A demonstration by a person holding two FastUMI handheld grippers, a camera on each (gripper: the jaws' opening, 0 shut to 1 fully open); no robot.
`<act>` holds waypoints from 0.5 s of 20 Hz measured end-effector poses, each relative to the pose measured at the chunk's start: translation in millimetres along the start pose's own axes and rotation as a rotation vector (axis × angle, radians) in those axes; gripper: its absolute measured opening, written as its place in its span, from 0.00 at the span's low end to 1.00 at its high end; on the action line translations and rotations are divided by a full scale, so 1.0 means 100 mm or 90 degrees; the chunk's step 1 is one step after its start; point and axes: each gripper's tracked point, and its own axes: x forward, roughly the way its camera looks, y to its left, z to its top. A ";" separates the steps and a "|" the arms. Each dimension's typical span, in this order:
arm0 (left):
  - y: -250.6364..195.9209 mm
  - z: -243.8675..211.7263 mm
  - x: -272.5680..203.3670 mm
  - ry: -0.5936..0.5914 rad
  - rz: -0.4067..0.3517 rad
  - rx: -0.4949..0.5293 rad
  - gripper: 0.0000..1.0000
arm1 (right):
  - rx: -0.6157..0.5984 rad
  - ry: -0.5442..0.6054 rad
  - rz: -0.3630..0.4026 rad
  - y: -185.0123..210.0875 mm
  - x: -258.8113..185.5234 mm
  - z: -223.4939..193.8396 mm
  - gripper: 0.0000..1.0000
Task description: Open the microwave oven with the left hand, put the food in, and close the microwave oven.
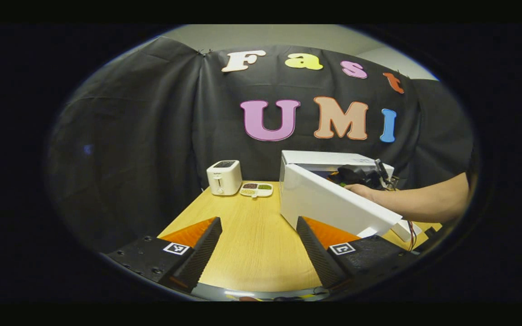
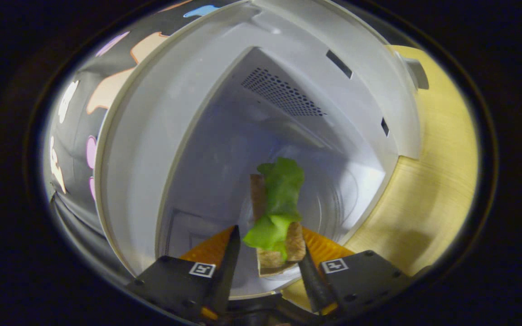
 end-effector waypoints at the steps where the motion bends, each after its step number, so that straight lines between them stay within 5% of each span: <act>1: -0.01 0.02 0.00 -0.002 -0.002 -0.001 0.96 | -0.007 0.000 -0.015 -0.05 0.00 0.00 0.69; 4: -0.05 0.08 0.00 -0.014 -0.006 0.012 0.96 | -0.019 0.001 -0.057 -0.18 -0.02 0.03 0.88; 10: -0.09 0.09 -0.01 -0.020 -0.015 0.012 0.96 | -0.132 0.011 -0.101 -0.19 -0.11 -0.01 0.90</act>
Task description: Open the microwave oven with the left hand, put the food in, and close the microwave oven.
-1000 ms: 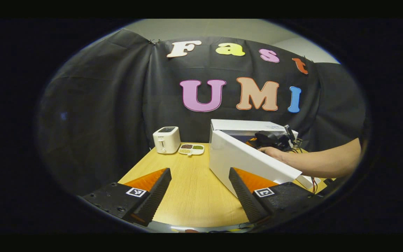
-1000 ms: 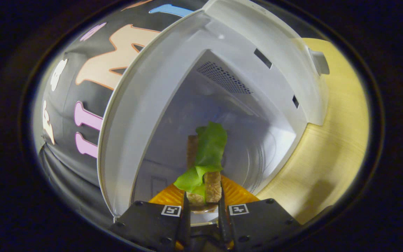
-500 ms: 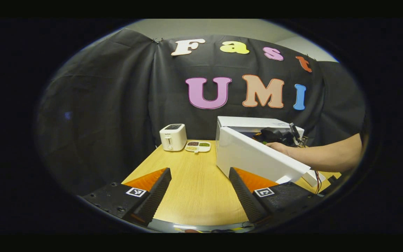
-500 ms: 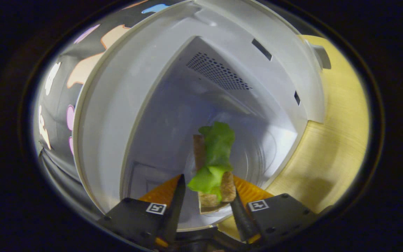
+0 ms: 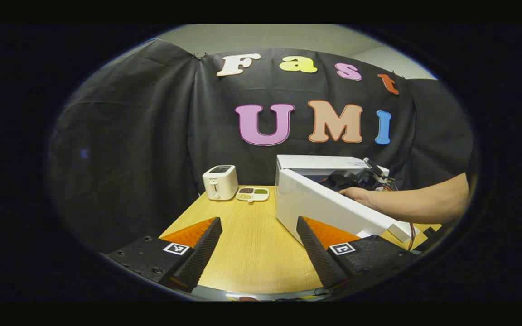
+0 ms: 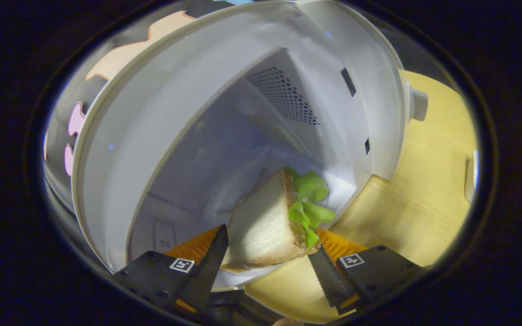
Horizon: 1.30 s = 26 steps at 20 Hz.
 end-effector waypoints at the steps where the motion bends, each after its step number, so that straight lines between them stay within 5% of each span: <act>1: 0.01 0.00 -0.01 -0.001 0.001 0.000 0.96 | -0.016 0.004 -0.006 0.00 -0.02 -0.02 0.90; 7: 0.07 -0.05 -0.05 0.000 0.009 -0.009 0.96 | -0.072 0.030 -0.024 -0.09 -0.13 -0.12 0.90; 11: 0.08 -0.03 -0.07 -0.002 0.007 -0.002 0.96 | -0.091 -0.004 0.008 0.07 0.03 -0.01 0.86; 14: 0.07 0.00 -0.08 -0.006 0.007 0.003 0.96 | -0.091 -0.022 0.041 0.30 0.04 0.04 0.54; 15: 0.06 0.02 -0.07 -0.008 0.006 0.002 0.96 | -0.109 -0.020 0.041 0.32 -0.01 0.05 0.59; 18: 0.02 -0.01 -0.08 -0.008 0.002 -0.010 0.96 | -0.185 -0.008 0.033 0.11 -0.17 -0.05 1.00; 19: 0.01 -0.03 -0.07 -0.007 0.001 -0.011 0.96 | -0.182 0.012 0.026 0.05 -0.20 -0.12 0.90; 23: 0.01 0.00 -0.06 -0.012 -0.002 -0.008 0.96 | -0.221 0.015 0.015 -0.13 -0.27 -0.10 0.91; 24: 0.00 -0.01 -0.07 -0.011 -0.004 -0.010 0.96 | -0.223 0.022 0.015 -0.15 -0.29 -0.09 1.00; 26: -0.02 -0.04 -0.07 -0.009 -0.007 -0.009 0.96 | -0.232 0.021 0.026 -0.15 -0.37 -0.10 0.92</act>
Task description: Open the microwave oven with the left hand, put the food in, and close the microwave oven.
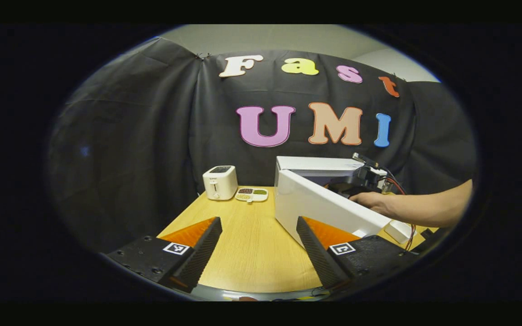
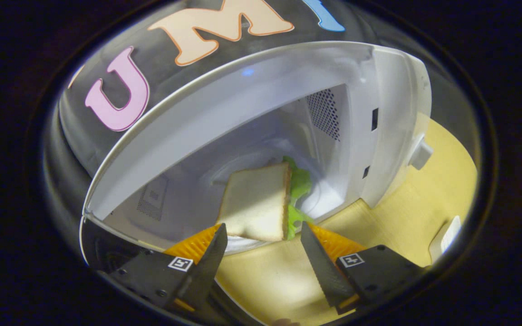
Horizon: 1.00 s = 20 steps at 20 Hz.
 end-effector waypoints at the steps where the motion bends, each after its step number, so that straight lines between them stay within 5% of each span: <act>1: -0.02 0.00 0.00 -0.001 -0.002 0.002 0.96 | -0.007 -0.005 0.008 -0.01 -0.06 0.00 0.92; 3: -0.07 -0.01 0.01 0.001 -0.009 0.006 0.99 | -0.013 -0.015 0.025 -0.03 -0.21 0.00 1.00; 4: -0.10 -0.03 0.00 0.002 -0.013 0.008 0.99 | -0.015 -0.024 0.036 -0.04 -0.29 0.02 0.92; 7: -0.20 -0.08 0.01 0.007 -0.022 0.016 0.99 | -0.041 -0.074 0.070 -0.11 -0.62 0.18 0.92; 8: -0.24 -0.10 0.01 0.009 -0.024 0.021 0.96 | -0.056 -0.098 0.081 -0.14 -0.74 0.26 1.00; 15: -0.54 -0.21 0.10 0.033 -0.031 0.027 0.95 | -0.159 -0.244 0.129 -0.55 -1.63 0.81 0.99; 16: -0.50 -0.21 0.14 0.032 -0.016 0.024 0.77 | -0.169 -0.257 0.140 -0.59 -1.75 0.86 0.91; 17: -0.51 -0.20 0.16 0.037 -0.010 0.021 0.64 | -0.180 -0.272 0.150 -0.64 -1.88 0.93 0.99; 18: -0.51 -0.24 0.18 0.049 0.006 0.022 0.36 | -0.196 -0.287 0.158 -0.71 -1.97 0.99 0.99; 20: -0.50 -0.27 0.24 0.055 0.026 0.023 0.00 | -0.225 -0.316 0.166 -0.82 -2.14 1.11 0.99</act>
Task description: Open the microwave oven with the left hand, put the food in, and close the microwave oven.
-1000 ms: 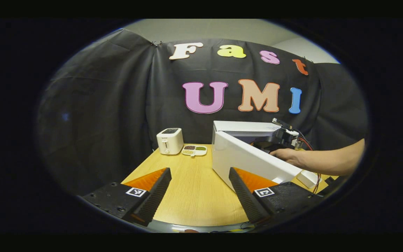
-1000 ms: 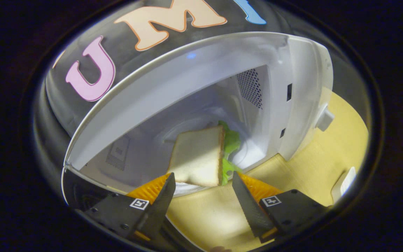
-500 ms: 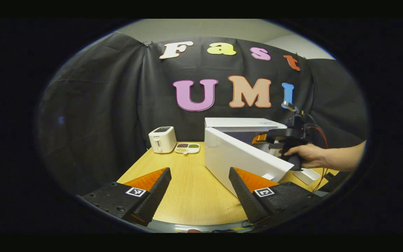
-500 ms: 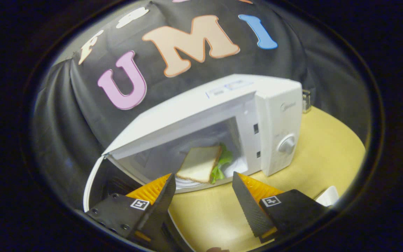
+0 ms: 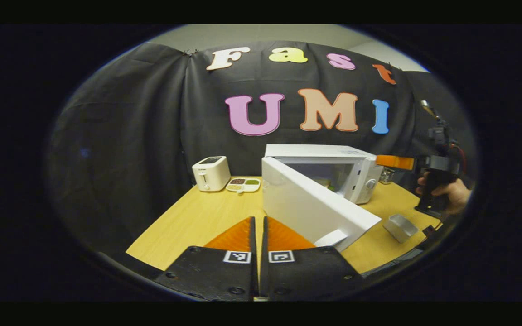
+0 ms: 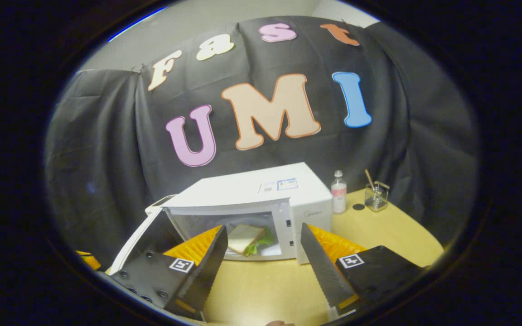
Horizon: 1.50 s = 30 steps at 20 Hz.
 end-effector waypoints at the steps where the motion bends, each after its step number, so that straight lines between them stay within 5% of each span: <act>1: -0.08 0.00 0.01 0.004 -0.007 0.006 0.02 | -0.011 -0.013 0.003 -0.05 -0.07 0.09 0.91; 2: -0.14 -0.02 0.04 0.002 -0.008 0.020 0.00 | -0.020 -0.026 0.005 -0.11 -0.14 0.18 0.99; 3: -0.18 -0.03 0.06 0.002 -0.009 0.039 0.00 | -0.029 -0.037 0.004 -0.17 -0.20 0.27 0.91; 12: -0.64 -0.16 0.26 0.024 -0.038 0.076 0.00 | -0.104 -0.117 0.004 -0.50 -0.58 0.80 0.91; 13: -0.68 -0.16 0.29 0.027 -0.040 0.074 0.00 | -0.112 -0.117 -0.002 -0.56 -0.58 0.81 0.99; 14: -0.73 -0.16 0.32 0.030 -0.044 0.072 0.01 | -0.117 -0.115 -0.007 -0.63 -0.59 0.81 0.91; 16: -0.83 -0.16 0.37 0.031 -0.054 0.069 0.00 | -0.117 -0.114 -0.016 -0.75 -0.65 0.86 0.91; 17: -0.88 -0.15 0.39 0.029 -0.058 0.068 0.00 | -0.116 -0.119 -0.019 -0.81 -0.67 0.90 0.99; 19: -0.98 -0.13 0.47 0.027 -0.068 0.069 0.00 | -0.116 -0.116 -0.024 -0.88 -0.70 0.93 0.91; 21: -1.09 -0.14 0.55 0.031 -0.080 0.070 0.00 | -0.117 -0.118 -0.028 -0.93 -0.75 0.98 0.91; 22: -1.17 -0.15 0.59 0.034 -0.088 0.071 0.00 | -0.119 -0.121 -0.030 -0.95 -0.77 1.00 0.99; 30: -1.71 -0.03 0.92 0.036 -0.149 0.075 0.00 | -0.130 -0.135 -0.040 -1.07 -0.92 1.14 0.91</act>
